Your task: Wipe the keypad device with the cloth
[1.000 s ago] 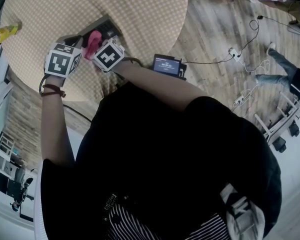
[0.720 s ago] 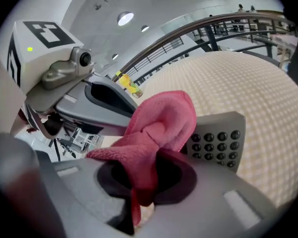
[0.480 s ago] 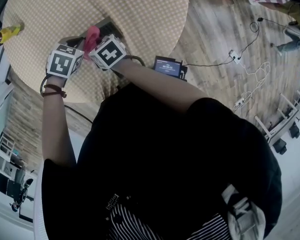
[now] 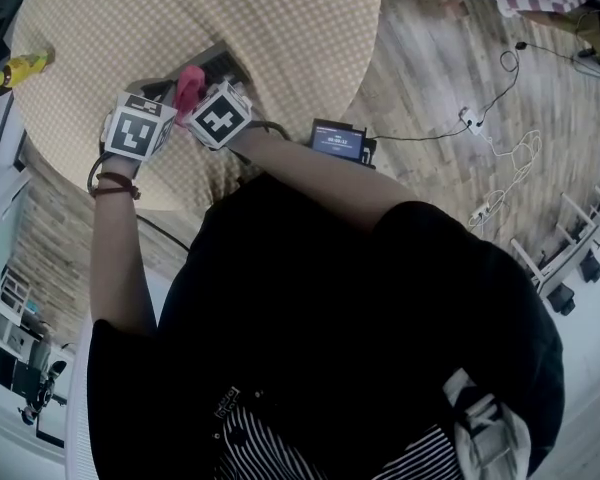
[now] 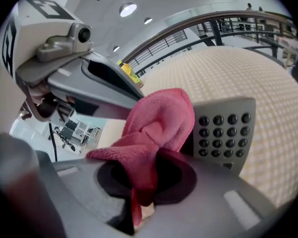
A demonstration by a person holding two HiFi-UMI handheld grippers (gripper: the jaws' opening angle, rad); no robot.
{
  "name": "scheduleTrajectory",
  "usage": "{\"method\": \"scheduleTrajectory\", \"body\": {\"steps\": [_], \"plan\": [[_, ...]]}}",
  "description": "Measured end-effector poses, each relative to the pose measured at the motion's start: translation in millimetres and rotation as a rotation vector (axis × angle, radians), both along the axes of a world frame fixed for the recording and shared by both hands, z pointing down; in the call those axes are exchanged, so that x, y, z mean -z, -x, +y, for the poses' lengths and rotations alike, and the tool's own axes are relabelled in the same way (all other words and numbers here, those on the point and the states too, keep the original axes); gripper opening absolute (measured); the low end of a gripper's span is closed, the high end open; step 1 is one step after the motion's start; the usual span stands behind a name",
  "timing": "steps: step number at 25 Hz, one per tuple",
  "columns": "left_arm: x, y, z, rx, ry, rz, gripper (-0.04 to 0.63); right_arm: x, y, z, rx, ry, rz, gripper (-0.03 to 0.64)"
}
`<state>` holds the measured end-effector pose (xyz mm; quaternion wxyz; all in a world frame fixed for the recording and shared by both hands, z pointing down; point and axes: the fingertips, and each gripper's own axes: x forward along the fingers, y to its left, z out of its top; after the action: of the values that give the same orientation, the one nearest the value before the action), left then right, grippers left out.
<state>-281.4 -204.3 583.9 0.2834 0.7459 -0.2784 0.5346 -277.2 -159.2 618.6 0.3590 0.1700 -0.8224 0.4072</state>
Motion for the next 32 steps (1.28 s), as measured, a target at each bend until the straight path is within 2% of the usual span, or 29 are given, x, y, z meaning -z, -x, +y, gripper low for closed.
{"method": "scheduleTrajectory", "body": {"steps": [2,4,7,10,18,22,26,32], "plan": [[0.4,-0.5,-2.5,-0.002,-0.006,-0.001,0.005,13.9,8.1,-11.3,-0.012,-0.017,-0.042,0.064],[-0.2,-0.7,-2.4,0.006,-0.003,0.007,0.005,17.8,12.1,-13.6,-0.019,0.006,-0.075,0.064],[-1.9,-0.7,0.1,0.008,0.002,0.016,0.005,12.8,11.0,-11.2,0.01,-0.013,-0.082,0.064],[-2.1,-0.1,0.3,0.008,-0.003,0.014,0.005,8.0,10.0,-5.9,-0.013,0.013,-0.101,0.064],[-0.5,3.6,2.1,0.012,-0.004,0.008,0.006,-13.1,0.5,12.3,-0.005,0.052,-0.014,0.064],[3.6,11.3,2.1,0.021,-0.018,0.015,0.005,16.8,24.1,-5.6,0.006,-0.012,-0.062,0.064],[2.9,9.8,3.2,0.025,-0.012,0.021,0.005,17.4,21.9,-7.5,0.025,-0.028,-0.07,0.064],[2.2,14.6,8.8,0.043,-0.022,0.006,0.006,2.1,20.1,12.3,0.043,0.036,-0.072,0.064]]}}
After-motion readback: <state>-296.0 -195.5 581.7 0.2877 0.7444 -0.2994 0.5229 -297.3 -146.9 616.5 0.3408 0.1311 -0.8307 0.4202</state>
